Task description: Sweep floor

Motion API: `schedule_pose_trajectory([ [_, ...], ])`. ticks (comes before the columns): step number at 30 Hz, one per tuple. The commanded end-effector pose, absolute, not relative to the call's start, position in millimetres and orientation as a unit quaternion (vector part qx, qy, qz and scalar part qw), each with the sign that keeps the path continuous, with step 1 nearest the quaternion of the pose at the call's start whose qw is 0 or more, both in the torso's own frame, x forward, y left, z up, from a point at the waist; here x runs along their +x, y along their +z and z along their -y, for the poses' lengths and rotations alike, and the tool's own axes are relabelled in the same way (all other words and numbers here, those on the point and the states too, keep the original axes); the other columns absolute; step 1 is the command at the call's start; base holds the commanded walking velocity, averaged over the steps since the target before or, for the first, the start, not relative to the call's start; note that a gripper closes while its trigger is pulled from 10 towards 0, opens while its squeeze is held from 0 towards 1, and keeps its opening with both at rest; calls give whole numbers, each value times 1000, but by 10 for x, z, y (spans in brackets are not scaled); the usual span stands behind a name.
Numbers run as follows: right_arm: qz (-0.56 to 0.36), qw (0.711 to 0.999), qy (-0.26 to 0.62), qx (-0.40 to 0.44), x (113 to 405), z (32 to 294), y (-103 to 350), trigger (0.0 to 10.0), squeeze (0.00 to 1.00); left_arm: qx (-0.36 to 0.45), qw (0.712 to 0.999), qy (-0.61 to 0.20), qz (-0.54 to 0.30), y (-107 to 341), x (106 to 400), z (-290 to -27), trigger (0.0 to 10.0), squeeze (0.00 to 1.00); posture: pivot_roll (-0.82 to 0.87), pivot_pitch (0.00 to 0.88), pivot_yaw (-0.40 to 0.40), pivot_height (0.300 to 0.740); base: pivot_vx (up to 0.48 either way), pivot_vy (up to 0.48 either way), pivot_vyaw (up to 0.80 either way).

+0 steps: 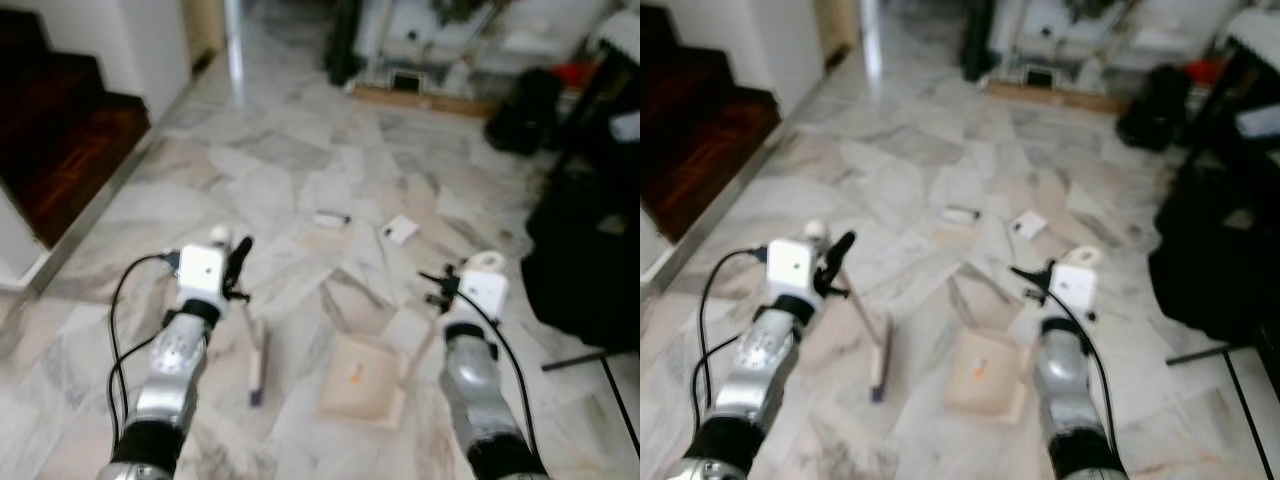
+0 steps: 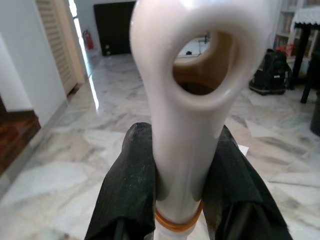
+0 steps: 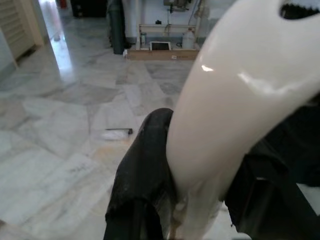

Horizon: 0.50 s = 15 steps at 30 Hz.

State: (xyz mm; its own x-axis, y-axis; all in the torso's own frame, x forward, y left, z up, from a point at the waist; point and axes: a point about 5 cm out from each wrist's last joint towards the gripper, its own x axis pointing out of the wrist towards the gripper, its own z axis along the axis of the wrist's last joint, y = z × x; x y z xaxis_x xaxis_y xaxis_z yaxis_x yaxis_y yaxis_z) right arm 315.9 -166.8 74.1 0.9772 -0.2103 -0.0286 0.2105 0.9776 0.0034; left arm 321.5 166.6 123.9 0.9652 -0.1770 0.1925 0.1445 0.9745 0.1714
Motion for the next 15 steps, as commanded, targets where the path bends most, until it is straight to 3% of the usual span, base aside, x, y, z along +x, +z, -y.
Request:
schedule_pose_trajectory([
  [1,10,993,-114,1,3187,1736,842,10000,0,76,985,-88,127,1324,3229,-1604,10000,0,-55,41,-43,740,360,0,0],
  [15,12,993,-119,1,3194,1758,857,10000,0,74,985,-85,127,1330,3234,-1608,10000,0,-59,79,-42,740,359,0,0],
])
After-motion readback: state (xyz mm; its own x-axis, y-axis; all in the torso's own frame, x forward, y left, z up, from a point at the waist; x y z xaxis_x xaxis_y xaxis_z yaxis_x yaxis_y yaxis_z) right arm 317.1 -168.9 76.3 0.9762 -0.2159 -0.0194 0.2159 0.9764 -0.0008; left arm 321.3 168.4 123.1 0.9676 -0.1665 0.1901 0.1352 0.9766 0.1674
